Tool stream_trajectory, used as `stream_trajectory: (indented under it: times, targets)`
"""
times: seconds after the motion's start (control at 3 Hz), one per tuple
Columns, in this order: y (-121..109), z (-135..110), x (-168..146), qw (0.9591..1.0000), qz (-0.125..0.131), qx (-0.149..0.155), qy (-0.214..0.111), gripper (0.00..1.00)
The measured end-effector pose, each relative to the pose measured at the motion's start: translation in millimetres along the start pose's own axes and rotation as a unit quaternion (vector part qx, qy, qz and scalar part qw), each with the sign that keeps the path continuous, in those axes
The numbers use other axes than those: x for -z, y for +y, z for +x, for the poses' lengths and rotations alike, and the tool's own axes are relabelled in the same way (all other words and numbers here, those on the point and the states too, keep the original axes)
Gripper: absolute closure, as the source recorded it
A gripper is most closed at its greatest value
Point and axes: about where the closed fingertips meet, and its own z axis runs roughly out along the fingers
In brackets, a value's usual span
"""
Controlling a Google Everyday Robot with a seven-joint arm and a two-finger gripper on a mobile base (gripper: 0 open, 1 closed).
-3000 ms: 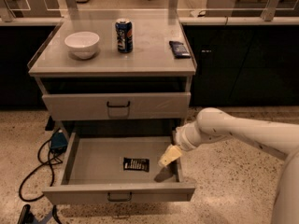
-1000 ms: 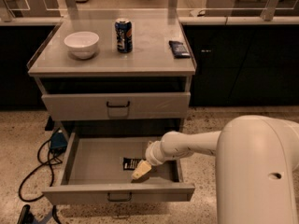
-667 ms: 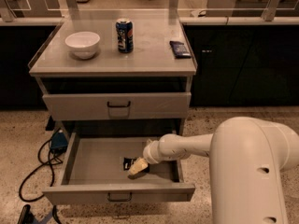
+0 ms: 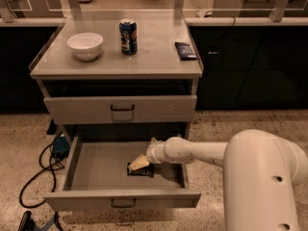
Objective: Pick rxbar chocolate from middle drawer and place on counter
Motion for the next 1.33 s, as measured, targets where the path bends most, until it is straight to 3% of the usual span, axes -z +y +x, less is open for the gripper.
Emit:
stream_trajectory:
  times: [0.67,1.33]
  targets:
    - [30,26,30,0.9986,-0.050,-0.017,0.002,0.00]
    - [35,28,27,0.9986,-0.052,-0.002,0.009,0.00]
